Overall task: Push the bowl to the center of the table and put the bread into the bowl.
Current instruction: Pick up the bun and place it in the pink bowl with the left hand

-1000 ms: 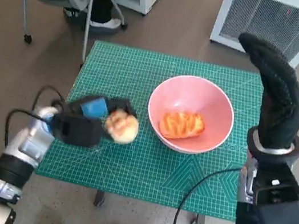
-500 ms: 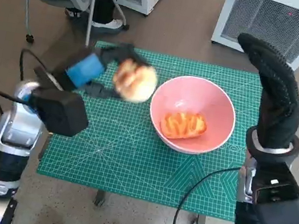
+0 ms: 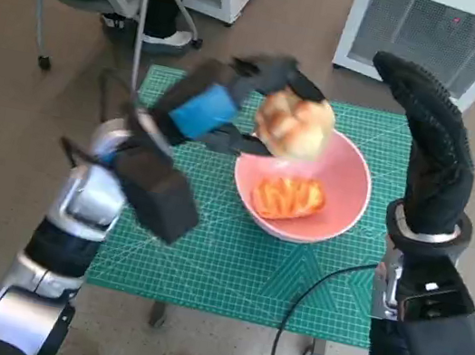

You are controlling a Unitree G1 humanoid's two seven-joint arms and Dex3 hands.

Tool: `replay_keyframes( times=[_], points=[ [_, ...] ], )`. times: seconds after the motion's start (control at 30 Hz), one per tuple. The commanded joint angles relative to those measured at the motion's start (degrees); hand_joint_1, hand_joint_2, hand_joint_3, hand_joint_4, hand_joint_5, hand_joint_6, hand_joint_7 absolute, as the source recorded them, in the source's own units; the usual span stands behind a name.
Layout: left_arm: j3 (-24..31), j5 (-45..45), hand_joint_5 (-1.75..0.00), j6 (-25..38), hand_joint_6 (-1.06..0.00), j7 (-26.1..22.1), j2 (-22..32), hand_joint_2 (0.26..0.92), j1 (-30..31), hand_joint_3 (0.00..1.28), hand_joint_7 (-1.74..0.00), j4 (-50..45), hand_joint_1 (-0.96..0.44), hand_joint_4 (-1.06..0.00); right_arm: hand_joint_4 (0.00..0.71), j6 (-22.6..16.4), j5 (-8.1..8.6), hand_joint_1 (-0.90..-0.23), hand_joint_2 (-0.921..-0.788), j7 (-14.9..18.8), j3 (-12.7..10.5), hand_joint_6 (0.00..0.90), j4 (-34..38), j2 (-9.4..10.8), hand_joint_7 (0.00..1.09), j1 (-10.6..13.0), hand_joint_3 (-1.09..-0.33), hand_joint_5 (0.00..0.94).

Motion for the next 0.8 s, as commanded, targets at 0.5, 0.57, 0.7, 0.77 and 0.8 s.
replay_keyframes(
  times=[0.5,0.57,0.7,0.77,0.8],
  points=[
    [-7.69,1.42,-0.06,0.28,-0.25,-14.98,-4.4,0.921,-11.24,0.21,-0.29,20.67,-0.12,-0.15,0.287,0.76,-0.6,-0.571,-0.921,-0.07,-0.74,0.019,-1.35,-0.81,0.67,1.16,-0.728,0.0],
    [-7.85,1.75,-0.03,0.98,-0.23,-15.8,-4.41,0.921,-11.35,0.18,-0.18,20.53,-0.19,-0.1,0.286,0.75,-0.77,-0.568,-0.921,-0.19,-0.88,0.021,-1.57,-0.88,0.67,1.28,-0.729,0.0],
    [-7.74,2.57,-0.01,0.83,-0.22,-14.57,-4.56,0.921,-10.67,0.16,-0.11,20.12,-0.27,-0.05,0.287,0.45,-1.07,-0.567,-0.921,-0.37,-1.24,0.022,-1.9,-1.06,0.67,1.53,-0.729,0.0],
    [-7.08,2.12,0.0,-1.25,-0.21,-13.18,-4.69,0.921,-10.24,0.16,-0.09,20.89,-0.3,-0.03,0.287,0.38,-1.37,-0.568,-0.921,-0.56,-1.49,0.021,-1.99,-1.19,0.67,1.52,-0.729,0.001],
    [-6.78,1.86,0.0,-2.08,-0.21,-12.65,-4.73,0.921,-10.14,0.16,-0.09,21.29,-0.31,-0.02,0.287,0.36,-1.48,-0.568,-0.921,-0.62,-1.58,0.021,-1.96,-1.24,0.67,1.49,-0.729,0.001]
  ],
)
